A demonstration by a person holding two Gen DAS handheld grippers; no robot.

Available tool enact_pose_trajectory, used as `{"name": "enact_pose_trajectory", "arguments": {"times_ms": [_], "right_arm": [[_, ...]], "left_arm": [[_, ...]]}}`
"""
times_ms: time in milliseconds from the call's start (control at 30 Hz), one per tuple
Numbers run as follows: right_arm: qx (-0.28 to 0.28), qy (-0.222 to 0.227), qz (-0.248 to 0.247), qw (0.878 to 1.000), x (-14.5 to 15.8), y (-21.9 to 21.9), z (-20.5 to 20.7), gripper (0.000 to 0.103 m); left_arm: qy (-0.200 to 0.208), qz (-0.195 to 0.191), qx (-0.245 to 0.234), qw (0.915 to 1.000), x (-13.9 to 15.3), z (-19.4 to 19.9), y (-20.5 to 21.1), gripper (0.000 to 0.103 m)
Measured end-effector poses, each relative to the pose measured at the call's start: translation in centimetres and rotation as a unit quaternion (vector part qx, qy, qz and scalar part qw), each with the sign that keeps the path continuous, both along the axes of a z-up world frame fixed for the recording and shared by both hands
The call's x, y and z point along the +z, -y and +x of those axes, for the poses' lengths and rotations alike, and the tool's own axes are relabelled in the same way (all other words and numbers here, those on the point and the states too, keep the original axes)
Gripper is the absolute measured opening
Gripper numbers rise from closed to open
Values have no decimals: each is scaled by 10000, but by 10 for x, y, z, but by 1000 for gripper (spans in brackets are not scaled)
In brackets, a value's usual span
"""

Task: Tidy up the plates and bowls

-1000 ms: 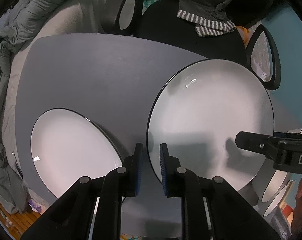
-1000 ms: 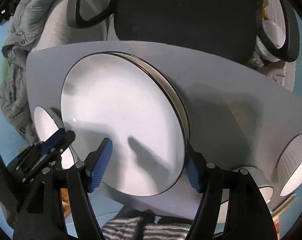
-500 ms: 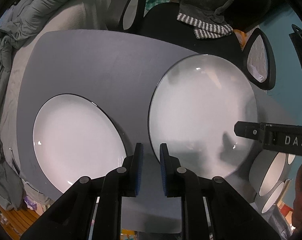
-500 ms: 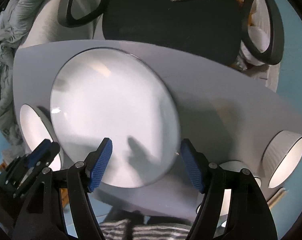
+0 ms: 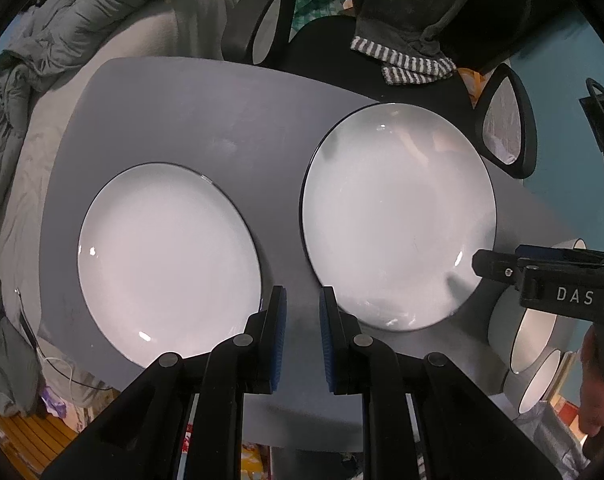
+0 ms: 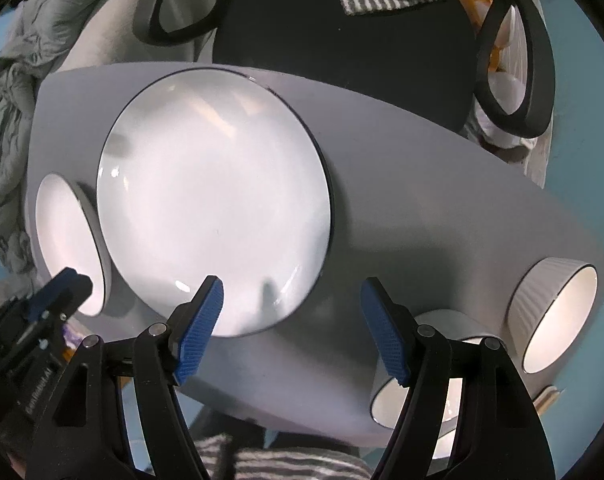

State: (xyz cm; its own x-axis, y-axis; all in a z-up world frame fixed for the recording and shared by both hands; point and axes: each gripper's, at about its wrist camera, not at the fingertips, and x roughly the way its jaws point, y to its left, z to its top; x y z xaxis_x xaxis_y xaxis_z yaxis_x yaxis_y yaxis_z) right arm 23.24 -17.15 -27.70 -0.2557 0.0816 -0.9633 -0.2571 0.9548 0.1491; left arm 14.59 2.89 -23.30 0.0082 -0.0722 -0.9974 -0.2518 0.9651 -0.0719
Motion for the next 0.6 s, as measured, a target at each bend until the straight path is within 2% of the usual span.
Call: {"name": "enact_pose_trajectory", "arguments": {"times_ms": [133,533,600], "right_arm": [[133,141,14,9998,6,1,-6,74],[812,411,356,9952,25,-22,-33,74],[908,417,470,9939,28,-31,-38,74]], "left_arm": [[76,81,19,9999,7,-12,-5,27],[127,183,620,9978,17,-61,-35,27],[106,203,696,9973,18,-70,-41,32]]}}
